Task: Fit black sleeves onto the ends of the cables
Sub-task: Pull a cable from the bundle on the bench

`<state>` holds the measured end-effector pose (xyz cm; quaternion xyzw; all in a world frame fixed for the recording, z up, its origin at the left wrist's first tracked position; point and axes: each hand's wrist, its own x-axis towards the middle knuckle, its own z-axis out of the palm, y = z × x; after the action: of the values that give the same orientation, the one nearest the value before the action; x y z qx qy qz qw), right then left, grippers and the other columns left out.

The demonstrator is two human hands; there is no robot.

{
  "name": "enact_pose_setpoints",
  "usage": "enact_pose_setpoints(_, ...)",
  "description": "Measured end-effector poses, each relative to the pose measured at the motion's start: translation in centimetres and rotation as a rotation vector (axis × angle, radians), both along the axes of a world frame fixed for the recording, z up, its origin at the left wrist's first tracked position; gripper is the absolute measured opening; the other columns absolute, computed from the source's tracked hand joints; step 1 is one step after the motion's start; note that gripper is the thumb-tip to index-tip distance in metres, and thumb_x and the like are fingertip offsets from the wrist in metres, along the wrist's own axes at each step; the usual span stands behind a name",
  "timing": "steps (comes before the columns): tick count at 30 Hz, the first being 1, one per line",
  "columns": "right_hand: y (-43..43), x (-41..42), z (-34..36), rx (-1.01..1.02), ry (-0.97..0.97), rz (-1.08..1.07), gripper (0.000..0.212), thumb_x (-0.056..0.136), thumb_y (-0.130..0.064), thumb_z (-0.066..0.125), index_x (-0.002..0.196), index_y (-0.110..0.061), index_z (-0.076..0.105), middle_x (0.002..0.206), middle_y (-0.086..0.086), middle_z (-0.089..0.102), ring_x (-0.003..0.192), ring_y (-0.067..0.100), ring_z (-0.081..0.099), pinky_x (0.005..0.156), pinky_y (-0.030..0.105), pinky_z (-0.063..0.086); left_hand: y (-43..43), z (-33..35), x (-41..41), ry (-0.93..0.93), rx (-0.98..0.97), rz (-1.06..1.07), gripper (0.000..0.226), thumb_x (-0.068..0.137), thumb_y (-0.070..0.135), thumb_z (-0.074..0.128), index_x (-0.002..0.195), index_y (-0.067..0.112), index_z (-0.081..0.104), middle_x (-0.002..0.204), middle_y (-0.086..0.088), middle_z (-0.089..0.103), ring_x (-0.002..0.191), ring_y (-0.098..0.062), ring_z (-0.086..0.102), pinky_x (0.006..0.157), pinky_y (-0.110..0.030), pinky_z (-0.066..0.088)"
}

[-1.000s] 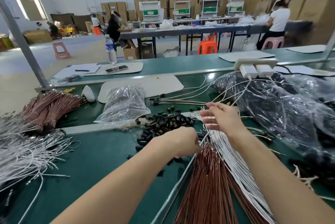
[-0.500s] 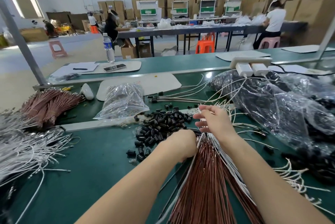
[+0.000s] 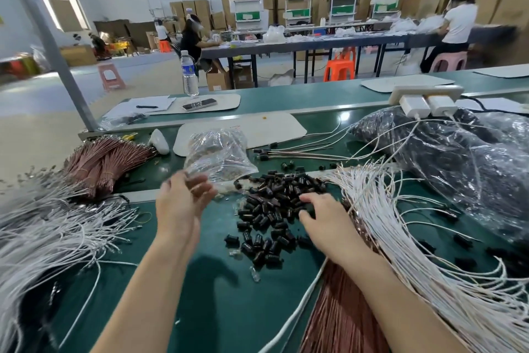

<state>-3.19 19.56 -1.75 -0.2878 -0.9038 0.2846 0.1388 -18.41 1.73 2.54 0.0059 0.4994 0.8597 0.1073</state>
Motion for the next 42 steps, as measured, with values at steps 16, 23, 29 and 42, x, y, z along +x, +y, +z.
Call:
enact_pose_setpoints(16, -1.3, 0.5, -1.7, 0.032, 0.399, 0.003, 0.037, 0.102, -0.022, 0.058, 0.137, -0.033, 0.058, 0.11, -0.022, 0.064, 0.101, -0.002, 0.061, 0.086, 0.01, 0.045, -1.2, -5.8, 1.3, -0.138, 0.224, 0.028, 0.01, 0.106, 0.008, 0.049, 0.099, 0.011, 0.055, 0.079, -0.005, 0.075, 0.072, -0.016, 0.073, 0.066, -0.026, 0.061)
enact_pose_setpoints(23, -1.6, 0.3, -2.2, -0.201, 0.492, 0.049, 0.045, 0.096, -0.012, 0.067, 0.13, -0.04, 0.06, 0.098, -0.026, 0.069, 0.097, -0.01, 0.064, 0.081, 0.001, 0.043, -1.0, -5.4, 2.0, -0.078, 0.212, -0.011, 0.01, 0.105, 0.007, 0.048, 0.1, 0.011, 0.055, 0.085, -0.008, 0.077, 0.077, -0.017, 0.074, 0.07, -0.026, 0.061)
enact_pose_setpoints(29, -1.3, 0.3, -2.7, -0.16, 0.506, 0.023, 0.049, 0.097, -0.005, 0.064, 0.138, -0.032, 0.058, 0.11, -0.024, 0.066, 0.103, -0.018, 0.058, 0.083, -0.004, 0.038, -1.1, -5.6, 2.0, -0.073, 0.216, -0.014, 0.011, 0.105, 0.006, 0.048, 0.099, 0.011, 0.056, 0.084, -0.008, 0.076, 0.077, -0.017, 0.074, 0.069, -0.025, 0.061)
enact_pose_setpoints(42, -1.3, 0.1, -3.2, -0.095, 0.481, 0.073, 0.052, 0.096, -0.007, 0.067, 0.138, -0.035, 0.057, 0.111, -0.025, 0.066, 0.103, -0.015, 0.059, 0.083, -0.003, 0.04, -0.9, -6.1, 1.8, -0.072, 0.188, -0.075, 0.009, 0.104, 0.008, 0.051, 0.101, 0.011, 0.058, 0.088, -0.01, 0.077, 0.078, -0.019, 0.075, 0.069, -0.025, 0.061)
